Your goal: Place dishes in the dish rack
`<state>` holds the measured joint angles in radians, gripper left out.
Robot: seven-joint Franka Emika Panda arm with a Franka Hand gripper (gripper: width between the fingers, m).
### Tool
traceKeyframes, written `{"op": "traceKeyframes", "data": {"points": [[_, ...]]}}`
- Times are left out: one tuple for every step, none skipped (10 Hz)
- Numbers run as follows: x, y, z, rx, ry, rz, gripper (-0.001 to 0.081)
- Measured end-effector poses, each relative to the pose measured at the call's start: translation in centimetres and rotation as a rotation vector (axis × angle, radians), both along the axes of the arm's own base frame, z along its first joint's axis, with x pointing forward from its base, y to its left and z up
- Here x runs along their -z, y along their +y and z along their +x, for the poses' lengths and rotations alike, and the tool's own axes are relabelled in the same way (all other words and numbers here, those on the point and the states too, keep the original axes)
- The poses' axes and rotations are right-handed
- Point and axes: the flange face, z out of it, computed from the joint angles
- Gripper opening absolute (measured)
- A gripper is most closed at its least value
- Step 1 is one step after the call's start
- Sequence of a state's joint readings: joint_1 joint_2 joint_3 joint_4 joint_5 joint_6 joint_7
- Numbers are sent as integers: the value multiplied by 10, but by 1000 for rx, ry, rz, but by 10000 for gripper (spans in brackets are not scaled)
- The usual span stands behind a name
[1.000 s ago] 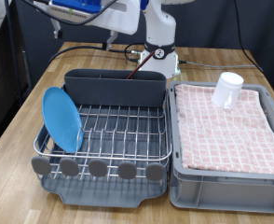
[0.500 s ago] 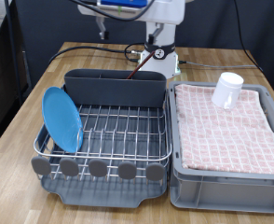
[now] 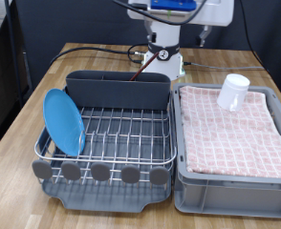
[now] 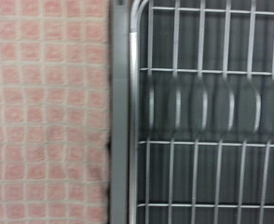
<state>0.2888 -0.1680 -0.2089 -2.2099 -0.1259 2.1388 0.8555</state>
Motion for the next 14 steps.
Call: {"op": "traceKeyframes", "data": {"points": [[1,15,-7,-29,2,2,802],[1,30,-14,-66,2,-12,802],[-1,34,-22,-86,-5,-27,802],[0,33,-21,-81,-2,-23,802],[2,34,-21,-81,2,-21,802],[3,38,-22,-82,9,-20,802],[3,44,-24,-70,16,-19,802],[5,52,-27,-50,19,-16,802],[8,59,-29,-24,23,-10,802],[11,67,-33,-2,28,-6,802],[14,74,-36,16,31,-5,802],[17,82,-39,32,33,-4,802],[19,90,-42,48,33,-4,802],[21,98,-47,62,32,-2,802]]}}
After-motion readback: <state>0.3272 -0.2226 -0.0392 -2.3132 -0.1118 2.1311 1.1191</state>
